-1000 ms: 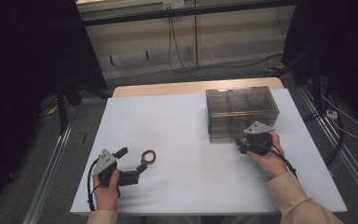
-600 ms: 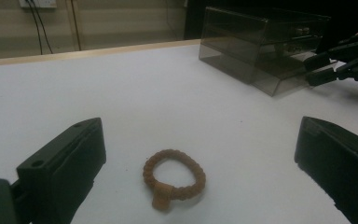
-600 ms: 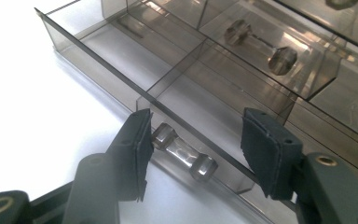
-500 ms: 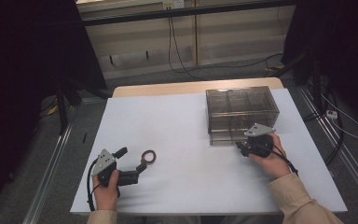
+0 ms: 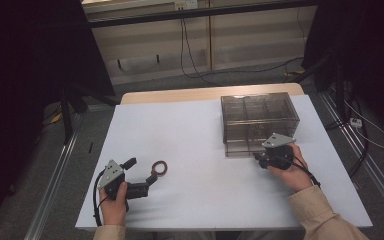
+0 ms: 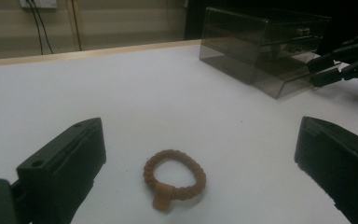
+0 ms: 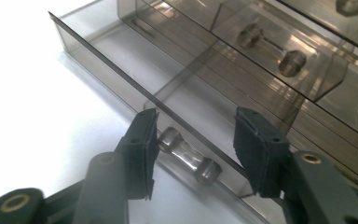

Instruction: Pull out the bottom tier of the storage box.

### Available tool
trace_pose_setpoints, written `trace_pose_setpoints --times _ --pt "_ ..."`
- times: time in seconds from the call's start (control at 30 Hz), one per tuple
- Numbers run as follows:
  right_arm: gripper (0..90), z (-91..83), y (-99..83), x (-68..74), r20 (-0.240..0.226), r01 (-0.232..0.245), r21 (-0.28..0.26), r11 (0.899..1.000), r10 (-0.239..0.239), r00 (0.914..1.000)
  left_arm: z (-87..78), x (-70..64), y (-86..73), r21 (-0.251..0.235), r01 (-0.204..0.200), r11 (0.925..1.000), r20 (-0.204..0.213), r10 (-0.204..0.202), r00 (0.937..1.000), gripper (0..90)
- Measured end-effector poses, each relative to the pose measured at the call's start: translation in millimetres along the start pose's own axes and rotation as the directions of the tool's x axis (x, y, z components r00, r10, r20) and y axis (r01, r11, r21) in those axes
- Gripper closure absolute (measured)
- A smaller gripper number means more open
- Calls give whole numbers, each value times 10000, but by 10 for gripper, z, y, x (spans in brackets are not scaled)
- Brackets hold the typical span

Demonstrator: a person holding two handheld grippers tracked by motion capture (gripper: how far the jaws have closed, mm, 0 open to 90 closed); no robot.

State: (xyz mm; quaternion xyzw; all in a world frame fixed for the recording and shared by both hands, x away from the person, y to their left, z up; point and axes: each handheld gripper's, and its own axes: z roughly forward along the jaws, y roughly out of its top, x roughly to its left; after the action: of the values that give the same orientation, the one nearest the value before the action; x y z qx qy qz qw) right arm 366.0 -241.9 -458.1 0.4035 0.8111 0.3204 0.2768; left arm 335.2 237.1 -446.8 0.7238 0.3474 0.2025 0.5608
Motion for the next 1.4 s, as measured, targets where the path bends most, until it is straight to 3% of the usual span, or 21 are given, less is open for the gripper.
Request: trace_pose_setpoints --times 0.13,0.3,0.83,0.97,1.1,1.3,1.4 --pt "617 -46 19 2 -259 -280 -289 9992 273 9993 1 -1 0 0 -1 10000 -9 1 10000 20" --pt "637 -68 15 -19 -390 -405 -319 9987 392 9985 2 -4 0 -4 9 10000 -3 -9 10000 20" --pt "678 -129 64 -55 -613 204 171 9996 -194 9979 6 2 0 3 6 10000 -22 -6 10000 20" --pt "684 -138 88 -90 -856 297 354 9989 -266 9960 10 2 -2 24 -2 10000 -23 2 10000 20" --pt "654 -127 97 -141 -947 521 721 9960 -452 9945 8 5 -2 19 1 10000 -27 -1 10000 20" --pt "530 -148 97 -132 -1370 762 723 9945 -658 9884 6 13 0 13 -3 10000 -65 3 10000 20" --pt "497 -123 96 -101 -1271 1076 773 9912 -973 9871 13 5 -2 17 30 10000 -8 -30 10000 20"
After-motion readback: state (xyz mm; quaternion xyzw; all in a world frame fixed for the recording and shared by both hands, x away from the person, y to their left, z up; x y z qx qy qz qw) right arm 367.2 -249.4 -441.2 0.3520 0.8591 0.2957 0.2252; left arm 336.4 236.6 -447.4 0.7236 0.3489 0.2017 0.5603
